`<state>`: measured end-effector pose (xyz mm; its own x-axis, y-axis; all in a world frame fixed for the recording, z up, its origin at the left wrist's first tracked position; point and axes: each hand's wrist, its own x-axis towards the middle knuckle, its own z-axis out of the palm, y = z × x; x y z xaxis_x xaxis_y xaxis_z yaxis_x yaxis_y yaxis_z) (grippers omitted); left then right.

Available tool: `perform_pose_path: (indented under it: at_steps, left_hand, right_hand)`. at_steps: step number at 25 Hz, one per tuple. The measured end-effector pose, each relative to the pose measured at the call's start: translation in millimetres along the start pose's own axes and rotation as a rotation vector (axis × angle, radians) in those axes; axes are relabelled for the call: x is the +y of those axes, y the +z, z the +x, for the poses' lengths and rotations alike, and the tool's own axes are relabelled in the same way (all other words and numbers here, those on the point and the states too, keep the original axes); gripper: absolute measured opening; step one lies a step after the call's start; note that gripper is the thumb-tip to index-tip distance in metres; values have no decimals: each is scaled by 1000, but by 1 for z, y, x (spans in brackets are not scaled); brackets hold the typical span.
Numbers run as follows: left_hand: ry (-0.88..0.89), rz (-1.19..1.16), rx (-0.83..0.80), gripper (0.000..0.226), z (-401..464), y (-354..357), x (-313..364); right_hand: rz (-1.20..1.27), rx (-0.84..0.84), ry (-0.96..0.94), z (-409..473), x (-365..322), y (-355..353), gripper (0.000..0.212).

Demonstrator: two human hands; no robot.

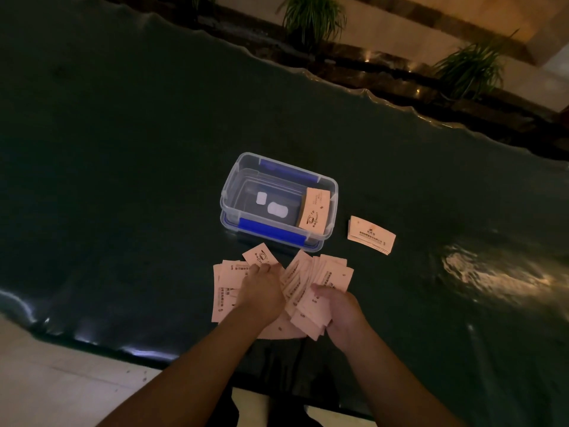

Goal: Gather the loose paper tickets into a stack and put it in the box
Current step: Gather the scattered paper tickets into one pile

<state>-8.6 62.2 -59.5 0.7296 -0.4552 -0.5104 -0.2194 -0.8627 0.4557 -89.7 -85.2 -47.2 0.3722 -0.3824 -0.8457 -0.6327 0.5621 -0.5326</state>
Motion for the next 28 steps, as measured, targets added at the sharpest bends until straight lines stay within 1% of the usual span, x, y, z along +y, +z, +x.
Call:
perform_pose_path:
  at_steps: [3,8,12,15,17,18,20,22,23,25,28]
  left_hand:
    - [32,17,-54,54,-4,9,5]
    - [26,-206,-45,42,-9,13,3]
    - [43,-279,-85,38,-10,9,-1]
    - [114,-283,-143,36,-9,1,-11]
    - [176,-195,-132,39,-12,-9,-20]
    - [192,-118,-119,45,-14,-13,-26]
    - [214,109,-161,68,-21,-21,-37]
    - [251,334,-225,89,-31,-20,-44]
    - [271,399,-231,94,-35,-16,-45]
    - [281,435,-204,94,-39,-7,-45]
    - [222,362,-194,93,-35,-2,-45]
  right_hand:
    - [-5,8,-37,-2,-8,10,31]
    - [-143,2,-53,0,-19,23,42]
    - [-274,-11,-42,3,-21,27,50]
    - [-322,-61,-74,5,-15,25,59]
    - [-313,-70,-101,5,-14,19,63]
    - [-295,-68,-101,6,-14,15,63]
    - [-262,-34,-92,6,-13,5,61]
    - [-212,19,-82,4,-12,-7,51]
    - [-165,31,-78,2,-12,-13,45]
    - [-59,29,-62,-2,-11,-26,41]
    - [16,34,-44,-6,-8,-41,42]
